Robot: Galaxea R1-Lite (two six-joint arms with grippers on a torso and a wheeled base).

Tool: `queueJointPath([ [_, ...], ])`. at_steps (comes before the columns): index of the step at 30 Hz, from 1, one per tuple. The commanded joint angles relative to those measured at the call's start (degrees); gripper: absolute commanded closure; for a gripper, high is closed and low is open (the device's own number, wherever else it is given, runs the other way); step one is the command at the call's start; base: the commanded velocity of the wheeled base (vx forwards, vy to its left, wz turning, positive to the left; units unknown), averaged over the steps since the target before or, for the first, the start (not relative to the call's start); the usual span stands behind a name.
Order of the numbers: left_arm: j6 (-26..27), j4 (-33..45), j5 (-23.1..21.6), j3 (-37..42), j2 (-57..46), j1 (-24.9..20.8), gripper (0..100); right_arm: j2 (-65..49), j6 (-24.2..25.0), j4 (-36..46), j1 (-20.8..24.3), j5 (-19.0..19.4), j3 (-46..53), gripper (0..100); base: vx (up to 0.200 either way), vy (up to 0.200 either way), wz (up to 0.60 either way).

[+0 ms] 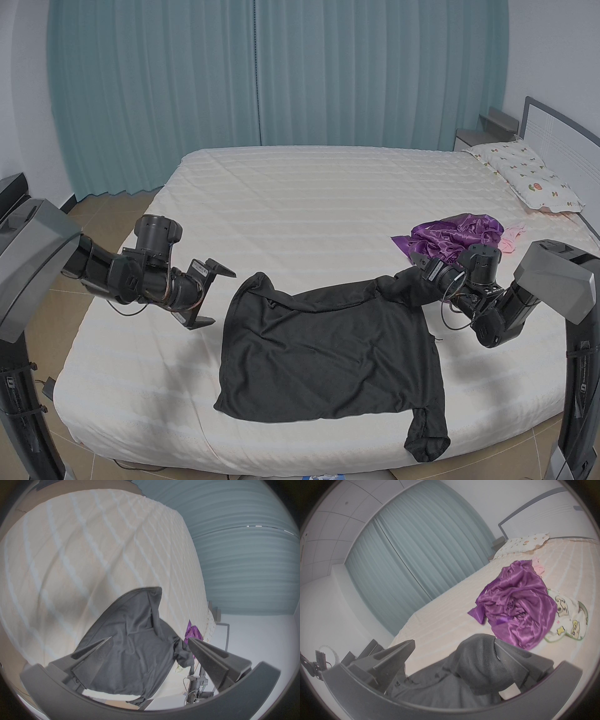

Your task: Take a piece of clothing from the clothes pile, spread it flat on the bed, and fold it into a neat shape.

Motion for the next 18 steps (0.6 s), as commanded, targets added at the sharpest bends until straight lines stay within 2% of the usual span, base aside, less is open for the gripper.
queueJointPath([
  [1,1.17,-6.85,-2.12,12.29,-6.58,-0.06,0,-8.62,0.14,-0.16,-1.03,3.12,10.50,0,0.000,0.000,0.00],
  [6,1.43,-7.37,-2.30,16.69,-7.19,-0.67,0,-13.02,0.49,0.46,-1.12,3.03,16.48,0,0.000,0.000,0.00],
  [10,3.54,-8.78,-1.59,19.50,-5.87,-1.64,0,-14.34,1.45,-1.21,-0.16,2.95,25.18,0,0.000,0.000,0.00],
  [14,6.35,-9.66,-1.59,22.58,-5.70,-2.17,0,-14.78,9.89,-3.85,0.81,2.68,29.49,0,0.000,0.000,0.00],
  [18,10.57,-9.83,0.43,25.48,-5.17,-4.19,0,-14.69,12.09,-4.20,-1.21,2.95,30.28,0,0.000,0.000,0.00],
])
